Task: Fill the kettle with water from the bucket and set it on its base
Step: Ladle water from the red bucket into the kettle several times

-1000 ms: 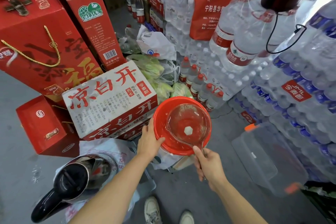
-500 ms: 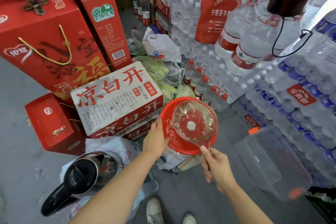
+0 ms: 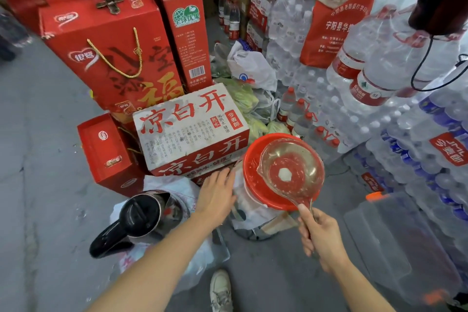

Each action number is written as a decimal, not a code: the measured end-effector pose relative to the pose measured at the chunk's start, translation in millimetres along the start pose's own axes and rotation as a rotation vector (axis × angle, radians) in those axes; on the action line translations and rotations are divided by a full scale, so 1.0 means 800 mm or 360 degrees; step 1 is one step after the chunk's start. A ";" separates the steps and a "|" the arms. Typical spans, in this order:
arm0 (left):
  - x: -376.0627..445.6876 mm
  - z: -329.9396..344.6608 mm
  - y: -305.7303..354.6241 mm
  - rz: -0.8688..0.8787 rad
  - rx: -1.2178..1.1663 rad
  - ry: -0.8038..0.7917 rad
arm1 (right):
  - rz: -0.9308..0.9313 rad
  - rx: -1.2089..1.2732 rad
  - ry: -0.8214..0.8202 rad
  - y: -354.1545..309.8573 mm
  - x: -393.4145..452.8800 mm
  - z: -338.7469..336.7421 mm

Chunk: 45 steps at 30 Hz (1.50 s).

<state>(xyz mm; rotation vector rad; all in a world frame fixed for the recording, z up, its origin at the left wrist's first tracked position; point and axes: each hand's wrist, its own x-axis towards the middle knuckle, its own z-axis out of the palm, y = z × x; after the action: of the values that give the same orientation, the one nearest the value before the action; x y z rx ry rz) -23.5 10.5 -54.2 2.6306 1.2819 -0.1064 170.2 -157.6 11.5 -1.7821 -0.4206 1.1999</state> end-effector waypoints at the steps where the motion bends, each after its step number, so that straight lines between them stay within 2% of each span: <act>1: -0.015 0.000 -0.010 -0.0009 0.0049 -0.0004 | -0.0001 -0.0006 -0.0010 0.000 -0.002 -0.002; 5: -0.081 -0.003 -0.056 -0.0054 0.0210 0.0012 | -0.0001 -0.0036 -0.0057 -0.003 -0.012 -0.009; 9: -0.131 -0.021 -0.092 -0.0142 0.0331 0.0147 | -0.0054 -0.0085 -0.0109 -0.009 -0.024 -0.011; 13: -0.176 -0.036 -0.133 -0.0258 0.0332 0.0207 | -0.0080 -0.0137 -0.0176 -0.015 -0.039 -0.008; 15: -0.195 -0.036 -0.156 -0.0184 0.0344 0.0109 | -0.0075 -0.0144 -0.0205 -0.016 -0.047 -0.003; 19: -0.204 -0.060 -0.188 0.0125 0.0549 -0.0248 | -0.0089 -0.0145 -0.0254 -0.016 -0.064 0.007; 22: -0.203 -0.071 -0.204 0.0070 0.0627 -0.0406 | -0.0066 -0.0152 -0.0255 -0.014 -0.075 0.016; 27: -0.193 -0.062 -0.231 0.0177 0.0643 -0.0104 | -0.0049 -0.0148 -0.0223 -0.006 -0.096 0.043; 33: -0.206 -0.071 -0.222 0.0384 0.0606 0.0247 | -0.0035 -0.0112 -0.0203 0.007 -0.129 0.082; 36: -0.221 -0.067 -0.218 0.0225 0.0444 0.0439 | -0.0046 -0.0119 -0.0216 0.013 -0.140 0.097; 41: -0.256 -0.055 -0.210 -0.0162 -0.0043 0.0680 | -0.0042 -0.0109 -0.0256 0.022 -0.153 0.123; 45: -0.267 -0.049 -0.204 -0.0397 -0.0334 0.0765 | -0.0060 -0.0101 -0.0318 0.023 -0.160 0.141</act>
<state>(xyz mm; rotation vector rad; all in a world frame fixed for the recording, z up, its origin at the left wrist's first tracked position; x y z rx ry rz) -285.0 -47.6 -8.2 2.3830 1.6560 0.6225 9.4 -199.9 54.3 -1.7059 -0.6119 1.3563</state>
